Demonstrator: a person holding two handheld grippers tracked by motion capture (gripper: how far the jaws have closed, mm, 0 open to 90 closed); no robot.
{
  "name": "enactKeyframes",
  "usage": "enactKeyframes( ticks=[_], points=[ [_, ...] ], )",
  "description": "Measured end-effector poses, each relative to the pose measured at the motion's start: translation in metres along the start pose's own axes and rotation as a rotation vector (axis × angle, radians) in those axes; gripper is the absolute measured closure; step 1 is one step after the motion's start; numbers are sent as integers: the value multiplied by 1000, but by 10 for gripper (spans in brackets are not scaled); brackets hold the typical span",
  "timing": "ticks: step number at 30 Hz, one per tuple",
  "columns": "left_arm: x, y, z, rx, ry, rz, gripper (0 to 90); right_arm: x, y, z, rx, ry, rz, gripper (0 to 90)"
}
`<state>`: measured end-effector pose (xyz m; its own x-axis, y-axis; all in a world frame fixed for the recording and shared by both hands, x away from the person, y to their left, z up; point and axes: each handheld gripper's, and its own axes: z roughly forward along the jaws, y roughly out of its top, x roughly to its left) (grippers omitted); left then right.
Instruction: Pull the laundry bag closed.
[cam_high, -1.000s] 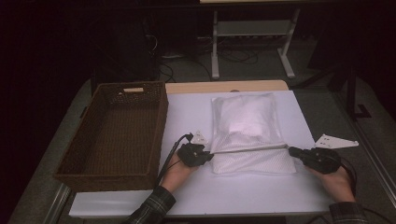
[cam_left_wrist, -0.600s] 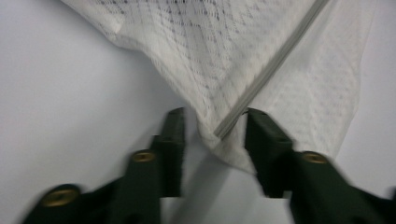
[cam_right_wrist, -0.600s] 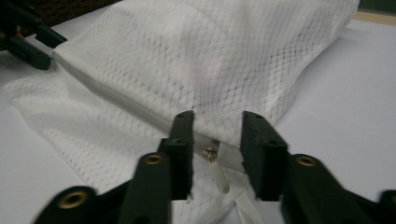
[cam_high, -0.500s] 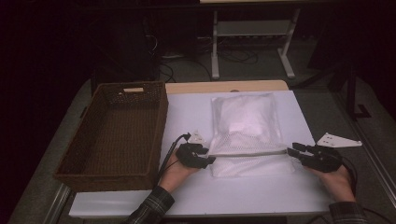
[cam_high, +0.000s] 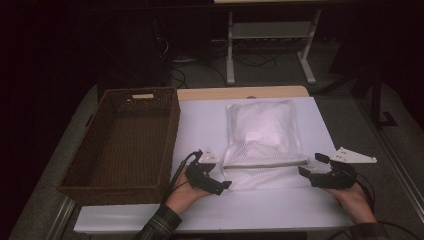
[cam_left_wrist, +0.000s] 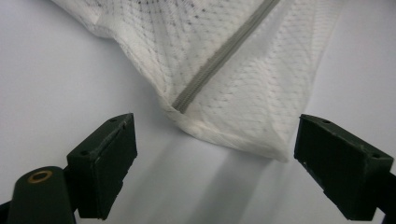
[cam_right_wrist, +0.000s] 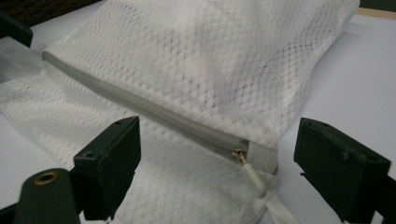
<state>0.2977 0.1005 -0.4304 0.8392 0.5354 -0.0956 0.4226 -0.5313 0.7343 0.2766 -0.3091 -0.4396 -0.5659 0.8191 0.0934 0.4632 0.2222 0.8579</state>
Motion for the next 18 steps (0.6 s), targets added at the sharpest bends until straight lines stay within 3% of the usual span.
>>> enactKeyframes(
  ticks=[3, 13, 18],
  points=[
    [-6, -7, -11, -33, 1, 2, 126, 5, -5, -5, 11, -1, -7, 131],
    [-20, -29, -22, -27, 27, 22, 118, 16, -20, -15, 59, -4, -32, 121],
    [-24, -37, -25, -26, 28, 12, 118, 19, -26, -18, 74, 2, -39, 119]
  ],
)
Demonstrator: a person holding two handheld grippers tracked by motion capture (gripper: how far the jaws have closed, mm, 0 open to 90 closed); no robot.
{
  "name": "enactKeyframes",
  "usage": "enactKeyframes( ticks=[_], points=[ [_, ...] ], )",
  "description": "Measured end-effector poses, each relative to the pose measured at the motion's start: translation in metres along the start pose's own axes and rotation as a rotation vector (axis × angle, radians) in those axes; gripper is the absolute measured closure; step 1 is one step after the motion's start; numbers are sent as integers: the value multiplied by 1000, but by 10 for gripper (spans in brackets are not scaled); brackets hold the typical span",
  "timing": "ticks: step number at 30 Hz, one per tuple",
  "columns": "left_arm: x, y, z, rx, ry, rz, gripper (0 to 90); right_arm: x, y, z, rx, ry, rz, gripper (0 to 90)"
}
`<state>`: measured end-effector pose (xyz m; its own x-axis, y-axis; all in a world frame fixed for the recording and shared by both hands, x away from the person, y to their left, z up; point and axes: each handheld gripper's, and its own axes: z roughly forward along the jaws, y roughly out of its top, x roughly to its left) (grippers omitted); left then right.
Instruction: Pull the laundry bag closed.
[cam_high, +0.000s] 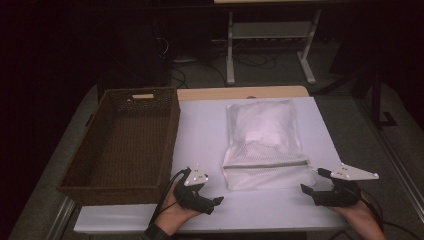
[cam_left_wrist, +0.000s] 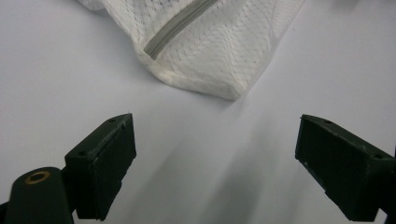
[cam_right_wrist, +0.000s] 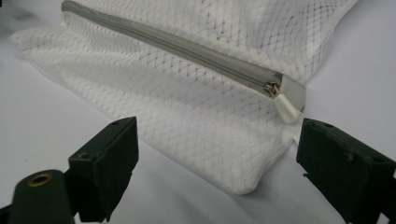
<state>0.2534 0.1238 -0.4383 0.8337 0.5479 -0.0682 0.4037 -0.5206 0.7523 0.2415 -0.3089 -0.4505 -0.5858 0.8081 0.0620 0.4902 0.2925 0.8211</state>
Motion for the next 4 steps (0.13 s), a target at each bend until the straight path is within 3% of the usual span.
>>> enactKeyframes(
  ticks=[4],
  points=[
    [1, 0, 2, 7, 4, -1, 117, 1, 1, 1, -2, 1, -1, 119]
  ],
)
